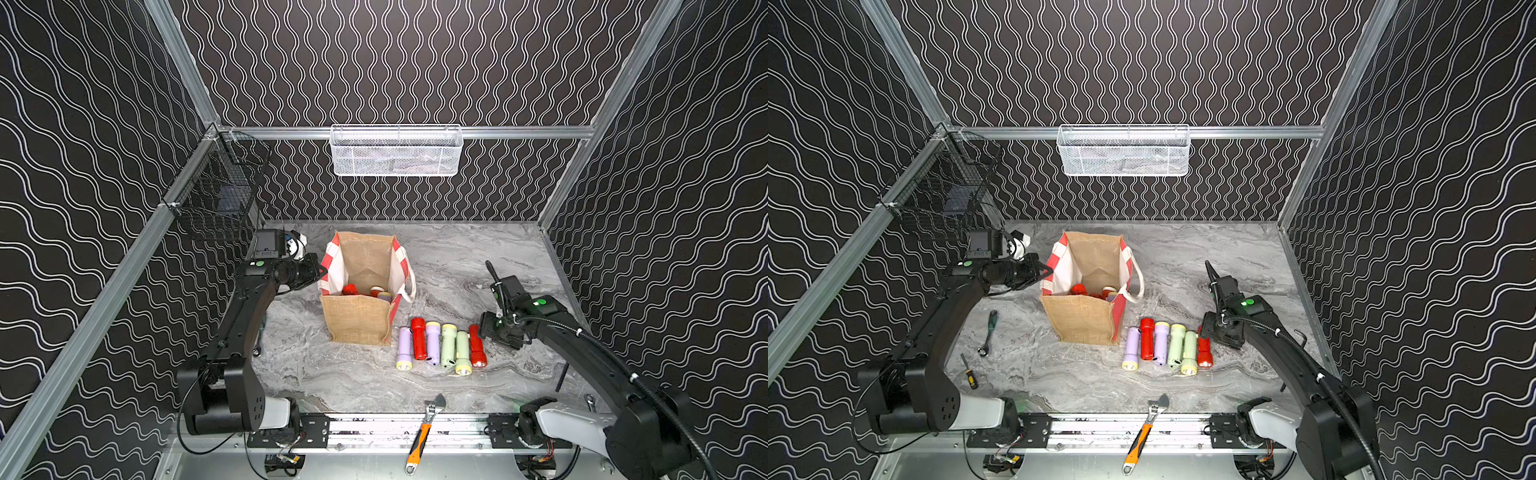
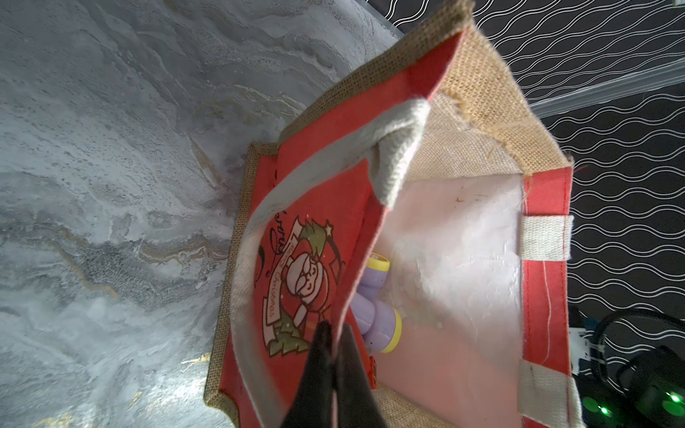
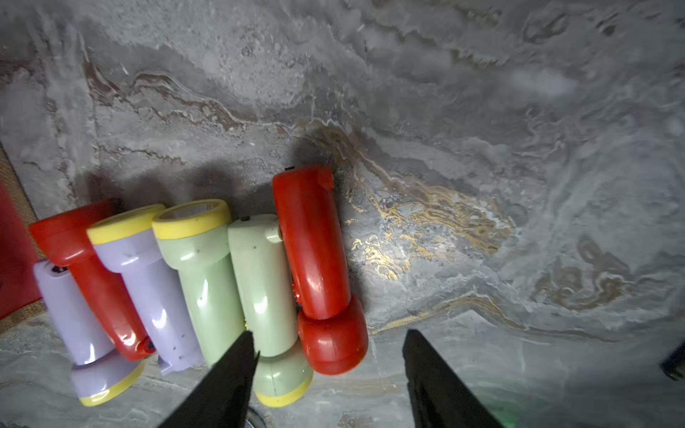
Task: Put the flashlights into the tote bags
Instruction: Pick up the flashlight from the center of the board.
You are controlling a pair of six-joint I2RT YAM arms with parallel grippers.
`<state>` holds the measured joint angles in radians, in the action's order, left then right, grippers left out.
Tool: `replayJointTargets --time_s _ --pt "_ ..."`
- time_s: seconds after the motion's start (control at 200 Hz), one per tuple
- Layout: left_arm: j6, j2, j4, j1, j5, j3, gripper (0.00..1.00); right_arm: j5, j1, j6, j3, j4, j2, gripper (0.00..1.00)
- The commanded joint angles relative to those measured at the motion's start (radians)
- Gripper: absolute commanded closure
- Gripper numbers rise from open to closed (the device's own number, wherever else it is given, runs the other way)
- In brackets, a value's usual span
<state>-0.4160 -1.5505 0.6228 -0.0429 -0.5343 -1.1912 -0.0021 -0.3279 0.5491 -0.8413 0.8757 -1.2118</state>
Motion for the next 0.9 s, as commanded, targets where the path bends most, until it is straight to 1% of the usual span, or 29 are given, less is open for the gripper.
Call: replayJointTargets --time_s 0.0,0.095,0.22,0.36,0.746,0.896 --pt "0.014 -0.006 -0.029 -0.002 0.014 -0.004 1.0 -0.037 0.004 -0.019 0.012 -0.078 -0.037 0.36" --pt "0.017 -0.011 -0.026 -0.002 0.016 -0.008 1.0 -0.045 0.005 -0.046 0.009 -0.1 -0.08 0.37" --pt "0.019 -0.015 -0.023 -0.002 0.02 -0.01 1.0 -0.007 0.008 -0.061 0.007 -0.12 -0.129 0.39" --pt "0.023 -0.02 -0.016 -0.002 0.028 -0.014 1.0 -0.006 0.009 -0.077 0.012 -0.127 -0.177 0.4" --pt "0.025 -0.034 -0.013 -0.002 0.031 -0.019 1.0 -0.014 0.01 -0.077 0.04 -0.186 -0.222 0.42" --pt "0.025 -0.035 -0.01 -0.002 0.036 -0.02 1.0 -0.011 0.01 -0.086 0.035 -0.19 -0.263 0.43"
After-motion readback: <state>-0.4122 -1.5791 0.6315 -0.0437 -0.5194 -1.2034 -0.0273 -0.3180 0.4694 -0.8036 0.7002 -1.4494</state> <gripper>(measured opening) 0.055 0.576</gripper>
